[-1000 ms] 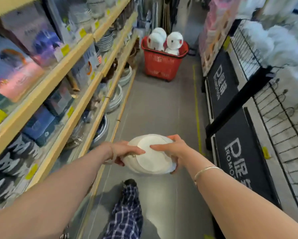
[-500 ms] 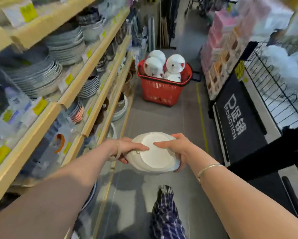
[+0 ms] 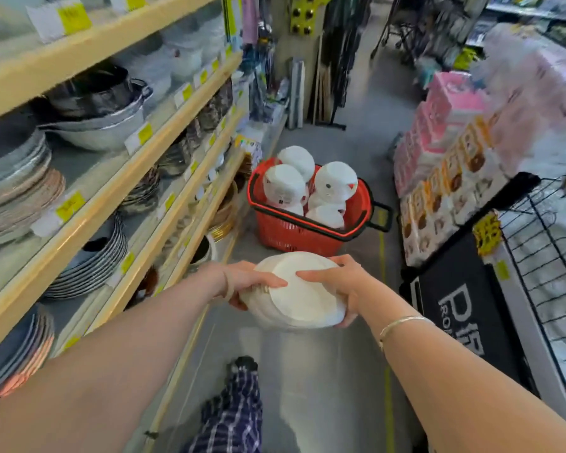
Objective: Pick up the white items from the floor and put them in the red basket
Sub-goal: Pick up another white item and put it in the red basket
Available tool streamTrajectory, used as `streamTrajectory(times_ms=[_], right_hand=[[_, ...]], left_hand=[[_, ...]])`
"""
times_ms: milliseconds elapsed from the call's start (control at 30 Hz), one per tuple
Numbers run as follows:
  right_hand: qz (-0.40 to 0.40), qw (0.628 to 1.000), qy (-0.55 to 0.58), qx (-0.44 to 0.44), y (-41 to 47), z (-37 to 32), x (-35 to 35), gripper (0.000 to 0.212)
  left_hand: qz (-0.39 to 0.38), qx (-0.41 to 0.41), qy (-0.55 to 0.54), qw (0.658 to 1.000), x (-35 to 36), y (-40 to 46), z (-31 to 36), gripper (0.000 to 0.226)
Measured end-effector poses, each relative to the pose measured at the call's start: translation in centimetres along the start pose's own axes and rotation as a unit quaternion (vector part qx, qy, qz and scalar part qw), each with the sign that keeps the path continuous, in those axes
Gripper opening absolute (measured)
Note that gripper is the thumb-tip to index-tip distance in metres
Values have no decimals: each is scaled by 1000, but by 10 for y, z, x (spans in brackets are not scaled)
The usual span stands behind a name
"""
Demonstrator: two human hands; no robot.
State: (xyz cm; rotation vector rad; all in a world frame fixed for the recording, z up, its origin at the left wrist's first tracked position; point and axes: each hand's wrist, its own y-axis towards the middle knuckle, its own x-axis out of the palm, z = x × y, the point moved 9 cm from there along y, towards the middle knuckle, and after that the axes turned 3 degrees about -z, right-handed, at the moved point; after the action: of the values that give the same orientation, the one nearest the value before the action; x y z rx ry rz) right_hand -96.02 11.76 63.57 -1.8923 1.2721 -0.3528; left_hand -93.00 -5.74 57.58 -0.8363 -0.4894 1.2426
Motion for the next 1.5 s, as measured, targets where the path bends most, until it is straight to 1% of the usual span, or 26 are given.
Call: streamTrajectory(times_ms=[33,133,233,467,500,600,633,733,767,833,933,967,1033,1133,1233,1267,1333,1400,1500], right_hand=[[8,1000,-1,11,22,-14,-9,72],[18,999,15,37,83,-50,-28,71],[20,997,51,52,141,-79,-43,67],[24,991,93,91,242,-153,-78,77],[18,990,103,94,255,-161,-84,77],[9,989,112,97,298,-182,-105,77],[11,988,113,100,311,-186,-112,78],[19,986,124,110,359,-202,-137,85],[18,985,130,111,374,-207,-145,86],[25,982,144,120,408,-212,-168,81],[48,981,157,104,451,-217,-195,77],[56,982,154,96,465,-219,-203,78],[66,983,147,93,496,-218,-217,78],[68,984,132,98,532,-210,-231,75],[81,982,132,104,565,-195,-240,75],[81,981,139,105,576,-188,-242,71],[78,977,164,110,596,-176,-245,58],[75,973,180,119,615,-162,-249,64],[68,971,186,132,637,-149,-250,66]], left_hand=[[-1,-3,4,1000,-11,20,16,65],[-8,-4,11,1000,-43,79,60,35],[-16,-5,39,999,-75,132,98,24],[-44,-22,91,995,-130,226,188,29],[-50,-31,97,993,-135,240,198,35],[-67,-52,113,990,-147,283,227,79],[-74,-59,116,989,-148,295,235,84],[-80,-78,106,988,-154,341,263,70],[-79,-78,111,988,-156,356,274,69],[-93,-82,131,984,-155,391,297,64],[-118,-74,137,981,-148,431,320,38],[-119,-67,142,980,-148,445,326,38],[-125,-65,163,976,-147,474,331,51],[-134,-84,174,972,-143,509,333,53],[-149,-91,184,967,-137,545,330,64],[-152,-92,188,966,-135,556,328,68],[-151,-94,200,964,-132,584,322,84],[-149,-97,218,960,-128,606,316,98],[-149,-104,234,955,-122,629,307,103]])
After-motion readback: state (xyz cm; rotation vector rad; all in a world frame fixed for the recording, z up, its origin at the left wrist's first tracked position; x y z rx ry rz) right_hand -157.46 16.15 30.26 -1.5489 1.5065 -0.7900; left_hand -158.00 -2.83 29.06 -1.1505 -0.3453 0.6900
